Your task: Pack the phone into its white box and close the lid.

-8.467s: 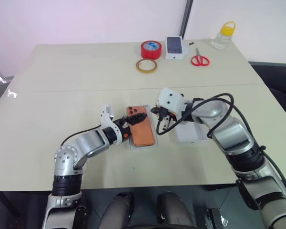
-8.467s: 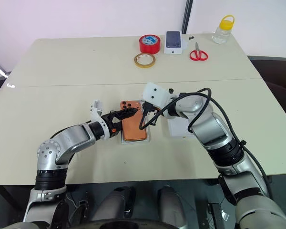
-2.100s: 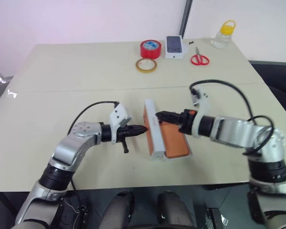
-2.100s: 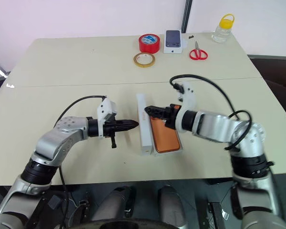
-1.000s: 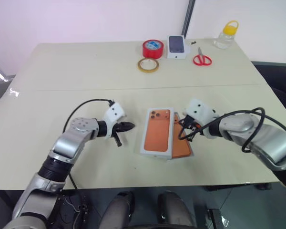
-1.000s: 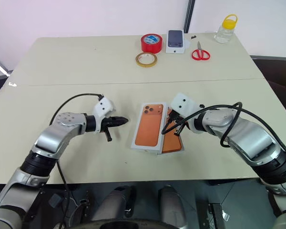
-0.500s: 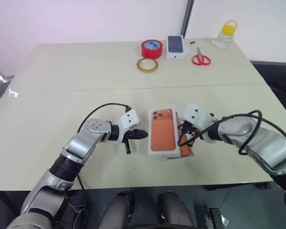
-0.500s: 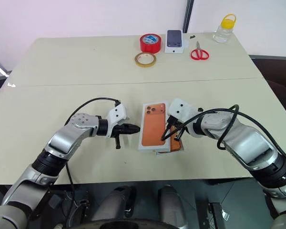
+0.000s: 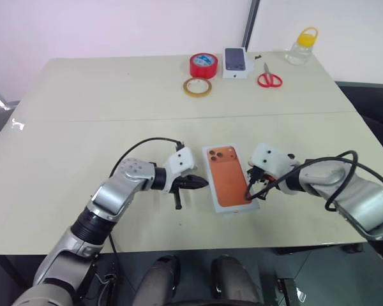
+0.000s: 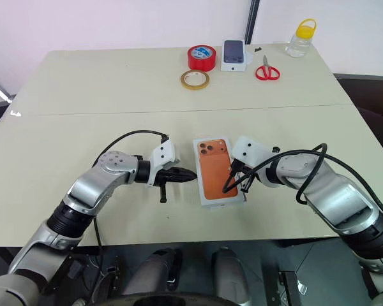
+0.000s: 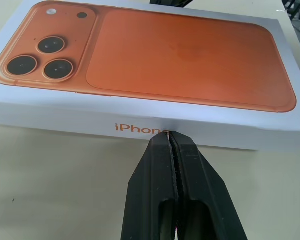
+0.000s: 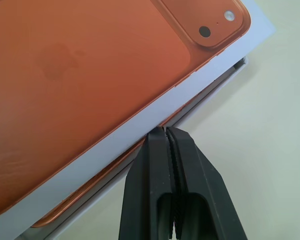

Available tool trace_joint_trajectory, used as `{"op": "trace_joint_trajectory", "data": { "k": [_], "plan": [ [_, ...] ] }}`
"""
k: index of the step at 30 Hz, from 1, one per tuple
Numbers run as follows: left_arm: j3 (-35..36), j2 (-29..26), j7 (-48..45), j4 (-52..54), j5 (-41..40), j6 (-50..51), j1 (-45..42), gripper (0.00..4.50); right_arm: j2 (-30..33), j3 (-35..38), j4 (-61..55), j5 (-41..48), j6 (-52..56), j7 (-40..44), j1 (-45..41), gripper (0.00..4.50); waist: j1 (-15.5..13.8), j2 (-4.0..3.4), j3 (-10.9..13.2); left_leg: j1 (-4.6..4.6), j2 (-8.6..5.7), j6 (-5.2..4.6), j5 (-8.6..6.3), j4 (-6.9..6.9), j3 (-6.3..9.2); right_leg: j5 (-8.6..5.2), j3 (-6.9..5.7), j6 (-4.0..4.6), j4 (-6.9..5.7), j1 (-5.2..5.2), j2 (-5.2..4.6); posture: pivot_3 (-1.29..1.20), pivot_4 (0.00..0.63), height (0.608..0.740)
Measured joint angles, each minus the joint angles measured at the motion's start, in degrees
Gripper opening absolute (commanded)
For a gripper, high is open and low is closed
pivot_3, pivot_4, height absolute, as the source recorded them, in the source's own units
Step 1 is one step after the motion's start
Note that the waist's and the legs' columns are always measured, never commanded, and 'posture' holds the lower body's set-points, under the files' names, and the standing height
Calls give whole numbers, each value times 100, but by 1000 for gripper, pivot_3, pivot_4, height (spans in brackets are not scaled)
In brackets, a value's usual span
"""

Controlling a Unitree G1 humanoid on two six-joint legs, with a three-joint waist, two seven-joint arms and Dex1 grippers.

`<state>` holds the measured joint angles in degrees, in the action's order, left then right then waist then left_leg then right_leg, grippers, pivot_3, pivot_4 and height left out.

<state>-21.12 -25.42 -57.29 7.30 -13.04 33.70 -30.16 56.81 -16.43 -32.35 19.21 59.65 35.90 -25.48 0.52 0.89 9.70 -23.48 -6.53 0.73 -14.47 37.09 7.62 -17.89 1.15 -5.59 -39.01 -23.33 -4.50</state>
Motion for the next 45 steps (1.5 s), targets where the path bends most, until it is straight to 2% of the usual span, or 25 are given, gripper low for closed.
{"op": "trace_joint_trajectory", "data": {
  "k": [18,35,41,45],
  "plan": [
    [-108,180,-4,-1,11,76,0,54,-33,143,15,-333,-1,218,180,75,4,0,0,0,0,30,17,0,0,0,0,0,0,0,0,0,150,740],
    [-54,387,273,-250,113,60,0,54,-403,123,403,-718,-141,227,300,75,10,0,0,1,0,32,19,2,0,0,0,0,-2,0,0,0,150,740],
    [-54,367,260,-301,125,-24,1,54,-403,131,404,-773,-197,257,342,75,8,0,0,1,0,33,19,2,0,0,0,0,-2,0,0,0,150,740],
    [196,434,260,-294,-100,-11,2,54,-141,411,320,-696,-466,563,577,75,-2,0,0,0,-1,33,19,2,0,0,0,0,-2,0,0,0,150,740]
  ]
}}
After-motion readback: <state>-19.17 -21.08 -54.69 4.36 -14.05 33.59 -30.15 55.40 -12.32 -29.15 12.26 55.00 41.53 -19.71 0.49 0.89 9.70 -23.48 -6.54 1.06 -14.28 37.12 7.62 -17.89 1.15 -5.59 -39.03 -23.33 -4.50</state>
